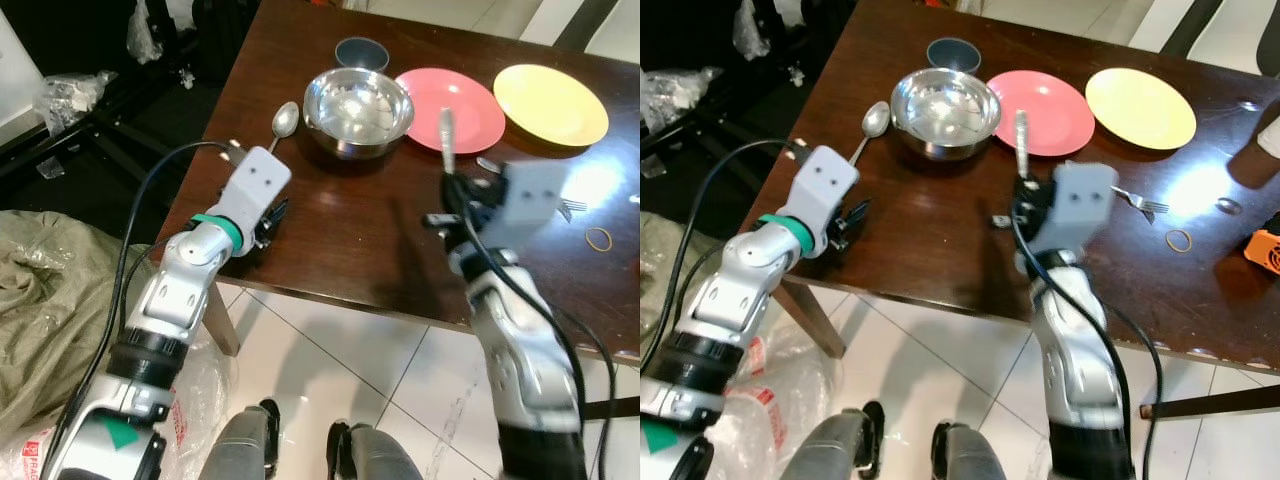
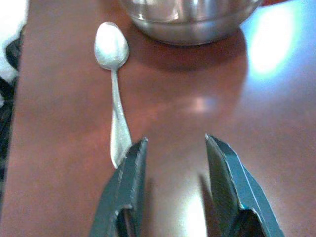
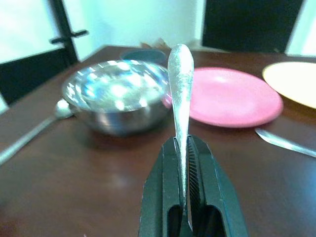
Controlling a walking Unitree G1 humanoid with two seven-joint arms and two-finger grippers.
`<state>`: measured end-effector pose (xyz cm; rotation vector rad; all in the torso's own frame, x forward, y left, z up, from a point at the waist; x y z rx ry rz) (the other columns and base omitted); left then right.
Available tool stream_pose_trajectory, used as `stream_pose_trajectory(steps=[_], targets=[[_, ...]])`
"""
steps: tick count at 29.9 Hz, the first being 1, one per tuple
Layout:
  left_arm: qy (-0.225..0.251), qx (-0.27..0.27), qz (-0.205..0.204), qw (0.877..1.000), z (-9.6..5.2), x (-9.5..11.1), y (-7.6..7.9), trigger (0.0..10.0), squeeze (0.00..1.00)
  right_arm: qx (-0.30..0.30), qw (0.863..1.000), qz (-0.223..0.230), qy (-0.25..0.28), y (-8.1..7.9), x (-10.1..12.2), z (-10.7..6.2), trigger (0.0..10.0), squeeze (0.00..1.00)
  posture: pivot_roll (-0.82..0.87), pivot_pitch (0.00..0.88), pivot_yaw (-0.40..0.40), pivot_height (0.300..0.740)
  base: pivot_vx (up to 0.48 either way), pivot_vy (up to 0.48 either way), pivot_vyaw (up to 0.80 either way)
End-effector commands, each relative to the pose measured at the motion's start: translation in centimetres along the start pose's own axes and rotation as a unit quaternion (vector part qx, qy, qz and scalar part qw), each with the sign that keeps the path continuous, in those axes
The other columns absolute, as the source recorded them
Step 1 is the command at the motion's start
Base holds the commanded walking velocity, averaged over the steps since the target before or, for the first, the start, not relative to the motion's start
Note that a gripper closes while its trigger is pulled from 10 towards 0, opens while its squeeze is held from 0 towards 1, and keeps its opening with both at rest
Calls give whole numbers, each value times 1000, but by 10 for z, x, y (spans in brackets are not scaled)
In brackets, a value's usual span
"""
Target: Setting the table
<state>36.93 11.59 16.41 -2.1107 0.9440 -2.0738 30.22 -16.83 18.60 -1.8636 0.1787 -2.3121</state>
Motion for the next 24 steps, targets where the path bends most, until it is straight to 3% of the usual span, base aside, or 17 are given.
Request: stream_pose_trajectory(steps=[1,6,15,24], targets=[[9,2,-17,1000,-3,-2,3,10000,0,-11,1000,-2,21,4,8,-5,10000,0,50,62,24,740,0,0,0],[32,21,-43,998,-9,-5,2,10000,0,-42,999,5,25,15,8,-18,10000,0,30,32,41,740,0,0,0],[51,41,-44,997,0,7,-1,10000,0,-58,998,-2,32,24,12,-11,10000,0,39,25,32,740,0,0,0],[69,48,-53,995,3,18,-4,10000,0,-66,997,11,37,21,13,-8,10000,0,53,35,44,740,0,0,0]])
Point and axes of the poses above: a point about 5 cm out from each wrist's last joint towards the gripper, its own z axis pointing out of the wrist towards the gripper, its own x axis along the axis of the wrist's last joint, y = z × x, the point moved 3 cm from there along z, pointing out of the wrist towards the gripper, and after that the axes turned 7 degrees about z, right-handed, at the moved point
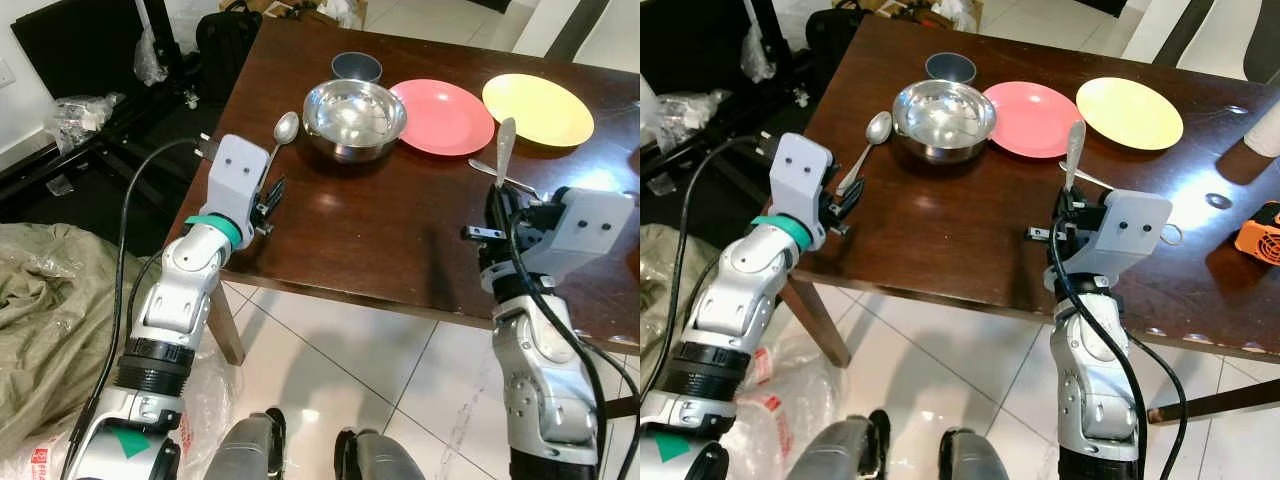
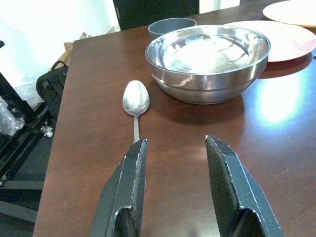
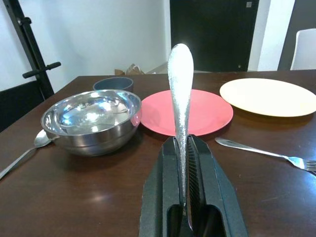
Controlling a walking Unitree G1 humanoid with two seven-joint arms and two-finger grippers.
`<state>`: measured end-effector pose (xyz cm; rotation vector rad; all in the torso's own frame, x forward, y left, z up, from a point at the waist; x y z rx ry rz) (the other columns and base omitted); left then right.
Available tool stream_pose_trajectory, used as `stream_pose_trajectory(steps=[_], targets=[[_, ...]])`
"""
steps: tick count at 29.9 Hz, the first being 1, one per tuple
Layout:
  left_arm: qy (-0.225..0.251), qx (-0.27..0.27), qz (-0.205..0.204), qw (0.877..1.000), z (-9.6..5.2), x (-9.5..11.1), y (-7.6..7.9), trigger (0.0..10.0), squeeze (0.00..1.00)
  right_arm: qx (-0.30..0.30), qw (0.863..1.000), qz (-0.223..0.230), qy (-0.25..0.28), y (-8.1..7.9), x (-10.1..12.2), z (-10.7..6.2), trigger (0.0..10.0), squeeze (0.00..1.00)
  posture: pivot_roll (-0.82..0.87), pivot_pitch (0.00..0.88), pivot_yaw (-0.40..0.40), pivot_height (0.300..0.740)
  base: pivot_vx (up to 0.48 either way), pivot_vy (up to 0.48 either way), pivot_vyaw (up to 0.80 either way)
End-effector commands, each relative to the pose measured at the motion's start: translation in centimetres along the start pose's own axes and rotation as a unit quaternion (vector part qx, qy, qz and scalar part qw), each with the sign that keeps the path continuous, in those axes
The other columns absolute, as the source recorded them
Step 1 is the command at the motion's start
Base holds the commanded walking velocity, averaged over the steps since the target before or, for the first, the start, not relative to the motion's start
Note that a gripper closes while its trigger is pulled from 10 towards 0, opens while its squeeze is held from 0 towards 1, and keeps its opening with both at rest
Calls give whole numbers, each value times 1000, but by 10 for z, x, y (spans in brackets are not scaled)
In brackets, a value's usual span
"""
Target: Setting the table
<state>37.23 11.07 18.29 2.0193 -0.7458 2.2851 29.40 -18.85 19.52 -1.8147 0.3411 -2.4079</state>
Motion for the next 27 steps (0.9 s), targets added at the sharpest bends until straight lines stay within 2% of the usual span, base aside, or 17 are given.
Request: stream_pose_trajectory(steps=[1,15,19,27], targets=[[3,-1,-2,1000,1,0,1,10000,0,-12,1000,4,-2,5,-2,-2,10000,0,53,35,44,740,0,0,0],[12,4,-2,1000,1,4,1,10000,0,-20,1000,11,-7,8,-4,-4,10000,0,43,52,29,740,0,0,0],[17,6,-1,1000,2,6,3,10000,0,-21,999,32,-5,7,-3,-1,10000,0,34,53,24,740,0,0,0],[18,4,1,1000,1,6,4,10000,0,-20,999,37,-8,6,-4,-2,10000,0,34,53,26,740,-277,0,0]])
Point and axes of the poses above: a point about 5 cm out from each wrist's last joint towards the gripper, its own z axis pointing out of the wrist towards the gripper, its own x axis along the axis of the wrist's last joint, y = z × x, the point moved 3 cm from there along z, pointing out of the wrist towards the gripper, and after that the axes turned 7 degrees about z, right-handed, at the moved point
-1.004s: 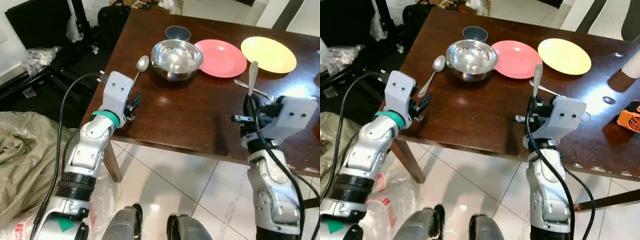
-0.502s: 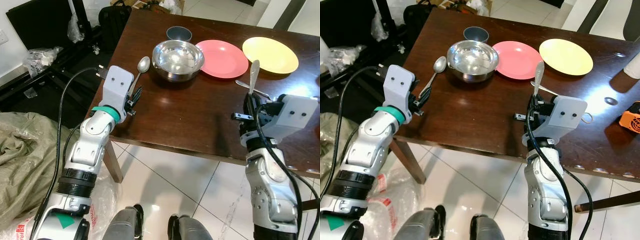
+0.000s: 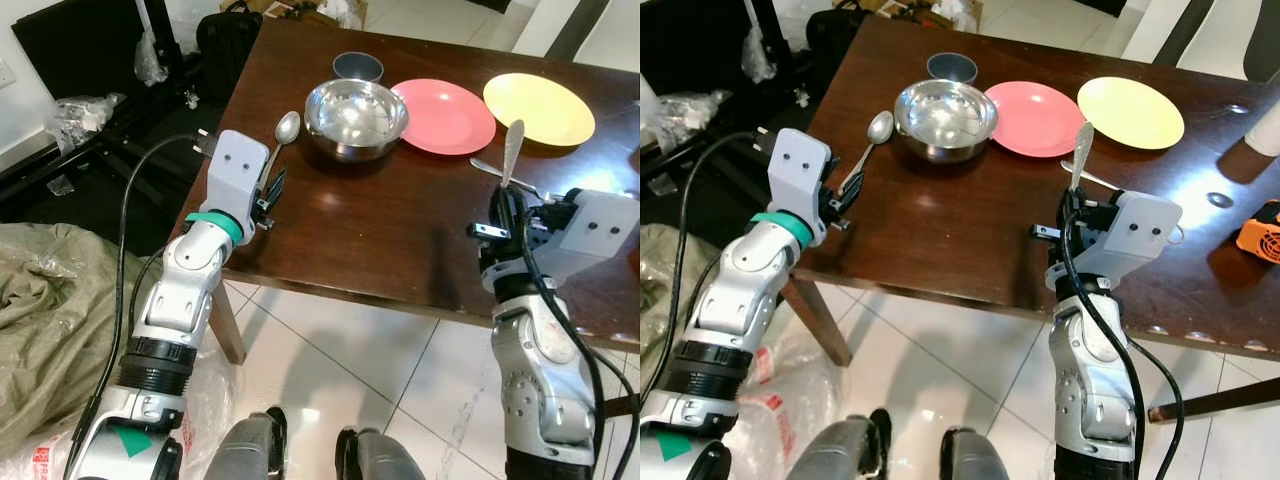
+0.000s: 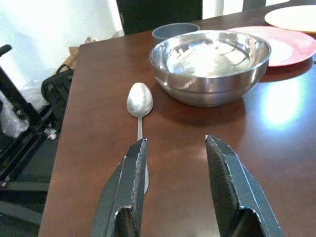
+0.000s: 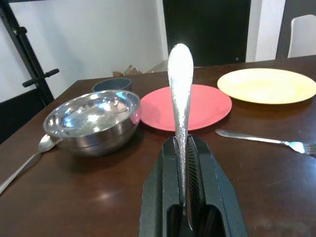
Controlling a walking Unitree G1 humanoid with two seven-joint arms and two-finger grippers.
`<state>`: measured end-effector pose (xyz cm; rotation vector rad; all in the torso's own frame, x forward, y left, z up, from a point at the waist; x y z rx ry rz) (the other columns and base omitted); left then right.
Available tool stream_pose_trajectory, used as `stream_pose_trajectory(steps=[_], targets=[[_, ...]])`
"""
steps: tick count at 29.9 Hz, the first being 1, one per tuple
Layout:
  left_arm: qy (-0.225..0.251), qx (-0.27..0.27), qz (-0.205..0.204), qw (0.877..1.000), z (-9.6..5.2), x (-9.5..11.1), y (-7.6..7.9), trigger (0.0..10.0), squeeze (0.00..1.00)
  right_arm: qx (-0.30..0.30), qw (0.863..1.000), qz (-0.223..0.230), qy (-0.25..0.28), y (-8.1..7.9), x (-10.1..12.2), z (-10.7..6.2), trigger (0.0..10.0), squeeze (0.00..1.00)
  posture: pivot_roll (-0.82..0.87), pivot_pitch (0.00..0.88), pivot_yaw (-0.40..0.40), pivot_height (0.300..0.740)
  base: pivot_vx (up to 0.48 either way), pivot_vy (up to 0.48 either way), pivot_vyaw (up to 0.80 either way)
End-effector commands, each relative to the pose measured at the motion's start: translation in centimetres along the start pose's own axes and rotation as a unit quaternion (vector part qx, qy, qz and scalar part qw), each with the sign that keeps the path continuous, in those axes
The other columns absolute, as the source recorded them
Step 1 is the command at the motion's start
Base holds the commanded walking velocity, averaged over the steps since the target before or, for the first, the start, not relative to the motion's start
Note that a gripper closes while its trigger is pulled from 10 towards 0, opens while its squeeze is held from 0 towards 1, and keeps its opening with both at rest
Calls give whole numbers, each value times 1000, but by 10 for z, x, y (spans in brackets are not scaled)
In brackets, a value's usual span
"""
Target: Setting the table
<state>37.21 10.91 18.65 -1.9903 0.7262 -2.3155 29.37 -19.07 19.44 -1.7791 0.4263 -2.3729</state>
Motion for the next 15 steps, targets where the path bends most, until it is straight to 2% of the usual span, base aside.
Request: stream_pose_trajectory(steps=[1,15], targets=[[5,-5,1,1000,0,2,4,10000,0,-8,1000,3,-9,4,-4,-2,10000,0,34,53,26,740,-285,0,0],[6,-3,3,1000,1,2,2,10000,0,-8,1000,6,-13,4,-6,-1,10000,0,39,49,32,740,-285,0,0]])
Point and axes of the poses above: a point about 5 cm out from each wrist's last joint towards the gripper, its own z axis pointing out of the wrist towards the gripper, its own x axis along the axis of the wrist's last joint, y = z × x, the point moved 3 cm from there along z, pointing out of the wrist towards the gripper, and after that the axes turned 7 degrees about z, right-handed, at the moved point
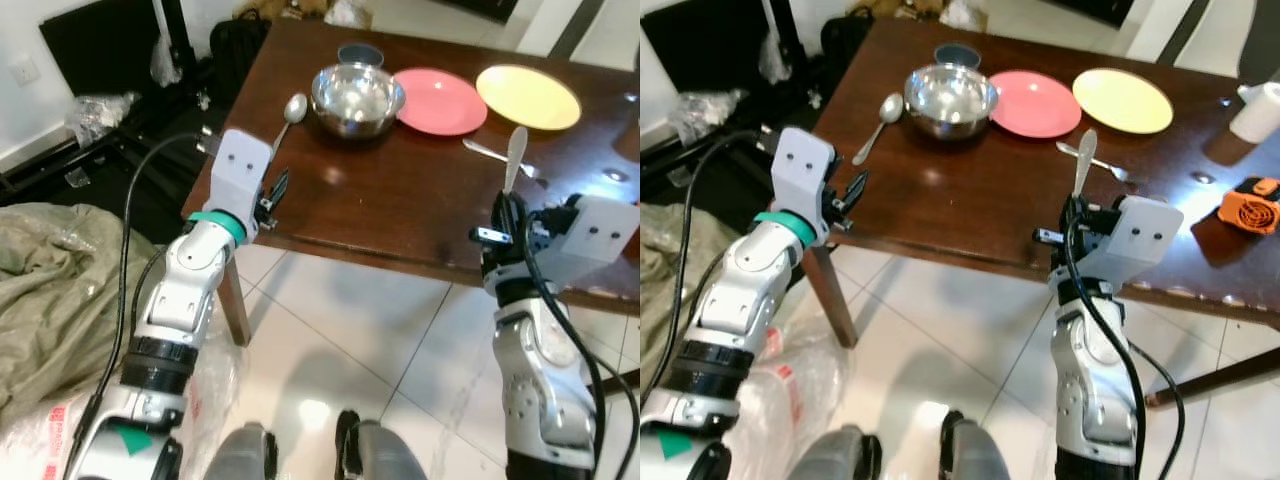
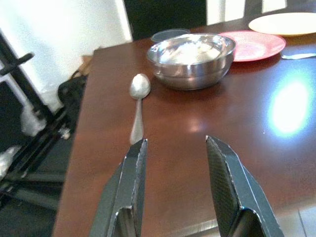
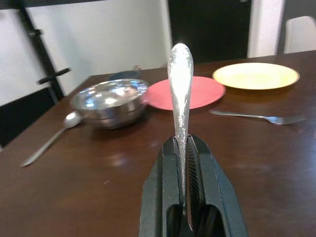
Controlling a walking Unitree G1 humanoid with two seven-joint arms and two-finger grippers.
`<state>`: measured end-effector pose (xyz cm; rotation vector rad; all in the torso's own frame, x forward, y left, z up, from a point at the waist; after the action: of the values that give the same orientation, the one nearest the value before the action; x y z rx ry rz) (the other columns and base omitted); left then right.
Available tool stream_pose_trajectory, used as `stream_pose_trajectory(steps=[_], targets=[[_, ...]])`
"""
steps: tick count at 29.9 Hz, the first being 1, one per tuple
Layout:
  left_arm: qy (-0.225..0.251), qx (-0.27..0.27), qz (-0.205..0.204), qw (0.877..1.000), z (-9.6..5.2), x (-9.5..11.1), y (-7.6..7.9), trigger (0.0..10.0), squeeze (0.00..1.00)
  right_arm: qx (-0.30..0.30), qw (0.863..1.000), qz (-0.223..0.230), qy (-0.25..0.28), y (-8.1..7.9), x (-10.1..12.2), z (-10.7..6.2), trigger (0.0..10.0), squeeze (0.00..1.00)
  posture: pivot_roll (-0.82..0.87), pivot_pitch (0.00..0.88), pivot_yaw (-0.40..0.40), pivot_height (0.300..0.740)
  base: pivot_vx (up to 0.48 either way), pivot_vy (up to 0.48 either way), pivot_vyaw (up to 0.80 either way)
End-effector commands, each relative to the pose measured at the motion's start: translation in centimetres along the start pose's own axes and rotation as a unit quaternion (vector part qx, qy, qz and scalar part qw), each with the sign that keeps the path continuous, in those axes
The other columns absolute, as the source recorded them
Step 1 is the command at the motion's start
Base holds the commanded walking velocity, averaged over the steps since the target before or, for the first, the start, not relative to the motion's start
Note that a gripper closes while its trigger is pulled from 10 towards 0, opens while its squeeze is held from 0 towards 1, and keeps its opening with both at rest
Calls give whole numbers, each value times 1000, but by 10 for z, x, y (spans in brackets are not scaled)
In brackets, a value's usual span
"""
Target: Setting the table
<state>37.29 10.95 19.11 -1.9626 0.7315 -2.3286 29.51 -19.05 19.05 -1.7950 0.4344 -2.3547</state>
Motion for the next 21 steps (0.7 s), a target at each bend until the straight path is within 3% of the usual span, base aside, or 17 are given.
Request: stream_pose_trajectory(steps=[1,5,16,21], targets=[[-3,-5,-2,1000,0,-2,4,10000,0,-6,1000,4,-5,3,-2,-1,10000,0,39,49,33,740,-274,0,0],[-2,-6,-2,1000,0,-2,4,10000,0,-8,1000,9,-4,3,-3,-1,10000,0,38,49,34,740,-255,0,0],[-1,-7,-1,1000,0,-2,4,10000,0,-9,1000,14,-4,3,-2,-1,10000,0,39,47,36,740,0,0,0],[-2,-9,-1,1000,0,-1,5,10000,0,-15,999,42,0,4,-1,0,10000,0,38,46,37,740,0,0,0]])
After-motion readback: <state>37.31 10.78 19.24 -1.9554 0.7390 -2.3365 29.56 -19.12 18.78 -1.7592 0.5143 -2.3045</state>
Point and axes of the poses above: a point about 5 cm out from each wrist's last joint towards the gripper, its own z axis pointing out of the wrist towards the gripper, its own x axis along the axis of the wrist's last joint, y = z × x, the point moved 3 cm from there along z, pointing out of the wrist towards the gripper, and after that the axes turned 7 degrees about z, right-handed, at the moved point
